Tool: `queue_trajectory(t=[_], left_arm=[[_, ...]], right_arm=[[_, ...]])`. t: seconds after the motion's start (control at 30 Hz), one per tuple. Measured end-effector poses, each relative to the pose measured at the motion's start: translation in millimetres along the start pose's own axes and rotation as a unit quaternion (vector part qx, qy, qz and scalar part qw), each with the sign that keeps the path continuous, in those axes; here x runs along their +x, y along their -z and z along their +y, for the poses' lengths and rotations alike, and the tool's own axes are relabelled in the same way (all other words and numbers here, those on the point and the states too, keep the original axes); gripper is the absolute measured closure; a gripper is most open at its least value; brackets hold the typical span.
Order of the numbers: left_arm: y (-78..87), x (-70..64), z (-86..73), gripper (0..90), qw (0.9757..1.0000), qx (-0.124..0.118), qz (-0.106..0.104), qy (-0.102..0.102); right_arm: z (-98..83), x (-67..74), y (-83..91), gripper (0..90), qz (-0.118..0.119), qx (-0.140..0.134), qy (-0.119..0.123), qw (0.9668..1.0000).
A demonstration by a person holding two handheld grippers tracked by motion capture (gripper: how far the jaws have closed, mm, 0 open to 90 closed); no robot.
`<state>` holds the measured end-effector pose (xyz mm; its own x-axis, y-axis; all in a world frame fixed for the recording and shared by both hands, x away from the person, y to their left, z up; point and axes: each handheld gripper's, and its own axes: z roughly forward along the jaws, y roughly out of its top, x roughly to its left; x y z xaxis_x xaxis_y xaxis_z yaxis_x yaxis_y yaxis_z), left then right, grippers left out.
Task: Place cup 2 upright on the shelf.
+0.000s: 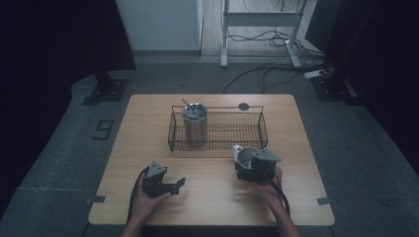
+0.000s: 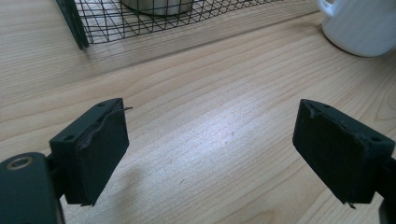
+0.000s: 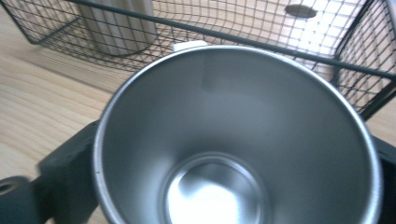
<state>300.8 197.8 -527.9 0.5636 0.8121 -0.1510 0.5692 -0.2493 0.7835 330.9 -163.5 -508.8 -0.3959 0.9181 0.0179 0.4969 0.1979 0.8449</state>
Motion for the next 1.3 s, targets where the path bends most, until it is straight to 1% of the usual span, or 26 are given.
queue_trajectory(t=[0.03,0.1,0.13,0.33,0.47,0.77,0.97,1.03,1.3], left_arm=[[0.1,-0.1,0.1,10.8,1.0000,0.000,-0.004,0.001],[0.2,0.2,0.3,13.2,0.9999,-0.002,-0.010,0.004],[0.0,0.2,0.3,14.3,0.9999,-0.003,-0.010,0.005],[0.3,0.5,0.2,14.3,1.0000,-0.003,-0.006,0.006],[0.8,0.8,0.2,14.3,1.0000,-0.003,-0.004,0.006],[-0.5,1.0,-0.4,14.3,1.0000,0.000,-0.003,0.005],[-0.6,0.6,-0.6,14.3,1.0000,0.000,-0.003,0.005],[-0.7,0.7,-0.7,14.3,1.0000,0.000,-0.003,0.005],[-1.1,0.7,-0.9,14.3,1.0000,0.001,-0.002,0.006]], right_arm=[[-0.9,0.0,0.0,6.0,-0.004,-0.002,0.006,1.0000],[-1.5,-1.3,0.3,6.2,0.002,-0.003,0.007,1.0000],[-1.5,-1.2,0.4,6.3,0.002,-0.003,0.009,1.0000],[-2.4,-1.3,0.2,6.5,0.002,-0.007,0.009,0.9999],[-2.2,-2.4,0.4,6.6,0.006,-0.006,0.011,0.9999],[-2.2,-2.6,2.2,6.7,0.007,-0.003,0.014,0.9999],[-2.0,-5.2,6.9,6.7,0.010,-0.008,0.009,0.9999],[-1.3,-6.1,9.6,6.7,0.011,-0.013,0.009,0.9998],[1.2,-7.8,17.7,6.7,0.022,-0.020,0.010,0.9995]])
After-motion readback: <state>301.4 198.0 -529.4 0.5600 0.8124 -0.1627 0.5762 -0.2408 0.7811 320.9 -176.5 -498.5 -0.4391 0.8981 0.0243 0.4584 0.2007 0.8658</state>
